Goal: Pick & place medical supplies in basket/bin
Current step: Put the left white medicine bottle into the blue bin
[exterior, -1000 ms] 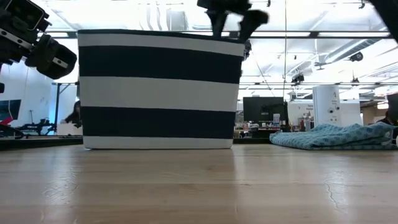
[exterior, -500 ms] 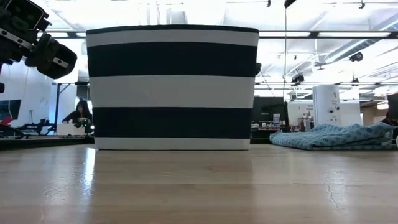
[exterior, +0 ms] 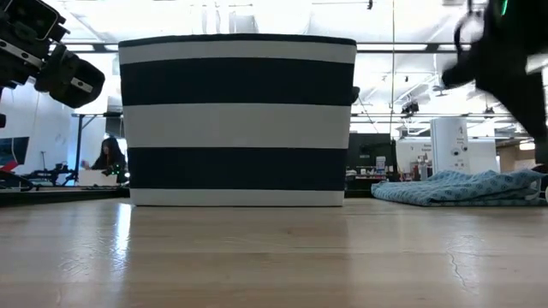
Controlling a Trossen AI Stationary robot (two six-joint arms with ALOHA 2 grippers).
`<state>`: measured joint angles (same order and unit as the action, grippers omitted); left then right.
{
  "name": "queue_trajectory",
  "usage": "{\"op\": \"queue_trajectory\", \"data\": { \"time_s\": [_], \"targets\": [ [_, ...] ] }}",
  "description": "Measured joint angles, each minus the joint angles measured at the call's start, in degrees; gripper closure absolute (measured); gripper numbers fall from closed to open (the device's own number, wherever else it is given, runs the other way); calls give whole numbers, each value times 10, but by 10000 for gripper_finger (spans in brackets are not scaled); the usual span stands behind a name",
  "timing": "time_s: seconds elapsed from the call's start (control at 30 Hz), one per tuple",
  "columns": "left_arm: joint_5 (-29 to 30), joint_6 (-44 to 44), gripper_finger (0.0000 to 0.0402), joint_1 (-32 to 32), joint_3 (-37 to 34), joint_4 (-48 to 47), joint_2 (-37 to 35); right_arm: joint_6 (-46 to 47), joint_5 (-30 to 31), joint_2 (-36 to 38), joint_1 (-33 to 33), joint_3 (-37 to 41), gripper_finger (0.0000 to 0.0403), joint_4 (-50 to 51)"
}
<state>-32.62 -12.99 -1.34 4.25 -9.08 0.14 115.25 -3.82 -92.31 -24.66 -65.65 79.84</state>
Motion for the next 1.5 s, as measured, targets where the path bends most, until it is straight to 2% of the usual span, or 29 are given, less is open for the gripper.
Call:
{"op": "queue_trajectory", "data": {
  "time_s": [0.13,0.23,0.47,0.57,0.9,1.23,1.37,1.5],
  "targets": [
    [0,0,203,0,0,0,0,-20,-30,26,17,104,73,-134],
    [0,0,203,0,0,0,0,-2,-40,30,21,139,86,-142],
    [0,0,203,0,0,0,0,-5,-40,31,21,143,115,-103],
    [0,0,203,0,0,0,0,-23,-37,25,25,169,117,-101],
    [0,0,203,-3,0,0,0,-135,-38,28,75,221,118,-136],
    [0,0,203,-3,0,1,0,-132,-38,27,78,220,131,-178],
    [0,0,203,-3,0,1,0,-137,-38,27,78,235,146,-195],
    [0,0,203,-3,0,1,0,-152,-34,28,79,245,180,-216]
  ]
}}
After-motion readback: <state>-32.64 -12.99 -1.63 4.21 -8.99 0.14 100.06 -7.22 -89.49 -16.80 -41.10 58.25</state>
